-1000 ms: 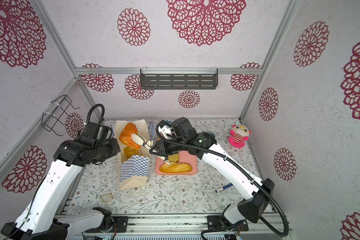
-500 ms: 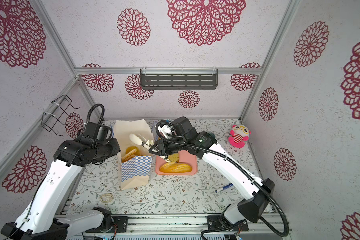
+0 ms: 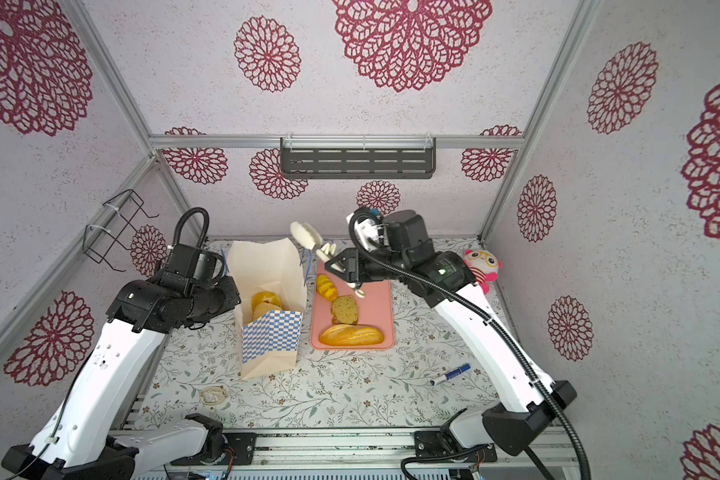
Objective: Place the fake bread into the paper bag
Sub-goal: 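Swing the open tongs back over the tray with the right gripper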
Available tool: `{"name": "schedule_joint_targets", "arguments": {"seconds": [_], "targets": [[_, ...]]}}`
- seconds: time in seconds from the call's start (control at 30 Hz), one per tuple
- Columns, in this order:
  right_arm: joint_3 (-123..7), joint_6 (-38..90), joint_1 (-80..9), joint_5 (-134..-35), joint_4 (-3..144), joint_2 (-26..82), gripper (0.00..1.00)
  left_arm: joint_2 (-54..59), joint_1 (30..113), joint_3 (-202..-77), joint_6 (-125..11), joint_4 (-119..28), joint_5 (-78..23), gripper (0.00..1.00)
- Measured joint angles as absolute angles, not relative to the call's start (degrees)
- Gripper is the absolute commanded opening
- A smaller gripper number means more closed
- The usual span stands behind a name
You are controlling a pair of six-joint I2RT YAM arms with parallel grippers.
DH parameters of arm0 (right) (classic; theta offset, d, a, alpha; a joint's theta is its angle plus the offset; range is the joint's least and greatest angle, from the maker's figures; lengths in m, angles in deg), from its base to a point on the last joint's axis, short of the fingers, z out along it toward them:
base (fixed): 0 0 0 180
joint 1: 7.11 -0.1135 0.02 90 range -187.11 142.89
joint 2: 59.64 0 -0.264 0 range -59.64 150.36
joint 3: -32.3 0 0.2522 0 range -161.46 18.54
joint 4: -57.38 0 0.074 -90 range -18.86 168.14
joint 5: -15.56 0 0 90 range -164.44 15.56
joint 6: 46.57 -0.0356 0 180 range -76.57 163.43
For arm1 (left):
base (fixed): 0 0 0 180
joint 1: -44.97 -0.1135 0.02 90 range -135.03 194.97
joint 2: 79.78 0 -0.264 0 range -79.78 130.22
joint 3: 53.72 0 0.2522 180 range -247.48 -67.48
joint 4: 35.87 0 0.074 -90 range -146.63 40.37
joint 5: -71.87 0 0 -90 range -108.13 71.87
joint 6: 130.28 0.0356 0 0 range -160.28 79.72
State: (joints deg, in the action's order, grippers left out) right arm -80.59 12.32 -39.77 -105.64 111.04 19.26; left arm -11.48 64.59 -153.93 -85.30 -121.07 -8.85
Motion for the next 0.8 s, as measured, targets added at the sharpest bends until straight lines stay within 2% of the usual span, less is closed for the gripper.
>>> {"name": "schedule_joint_targets", "arguments": {"seconds": [0.17,0.27,0.57,0.67,0.8], "targets": [[-73.73,12.34,-29.98,-106.05,110.36,14.27,0.33,-11.48,64.59,-153.93,-85.3,-121.09,-8.85,0.0],[-68.72,12.36,-28.08,-106.71,109.95,13.75,0.33,-11.48,64.59,-153.93,-85.3,-121.09,-8.83,0.0],[-52.18,12.34,-28.32,-110.4,106.95,20.87,0.33,-11.51,64.59,-153.93,-85.3,-121.09,-8.85,0.0],[-51.13,12.36,-29.85,-110.66,105.97,24.68,0.33,-11.51,64.59,-153.91,-85.32,-121.07,-8.89,0.0],[-52.18,12.58,-32.78,-110.58,104.7,29.66,0.39,-11.51,64.59,-153.76,-85.34,-121.02,-9.07,0.0]]}}
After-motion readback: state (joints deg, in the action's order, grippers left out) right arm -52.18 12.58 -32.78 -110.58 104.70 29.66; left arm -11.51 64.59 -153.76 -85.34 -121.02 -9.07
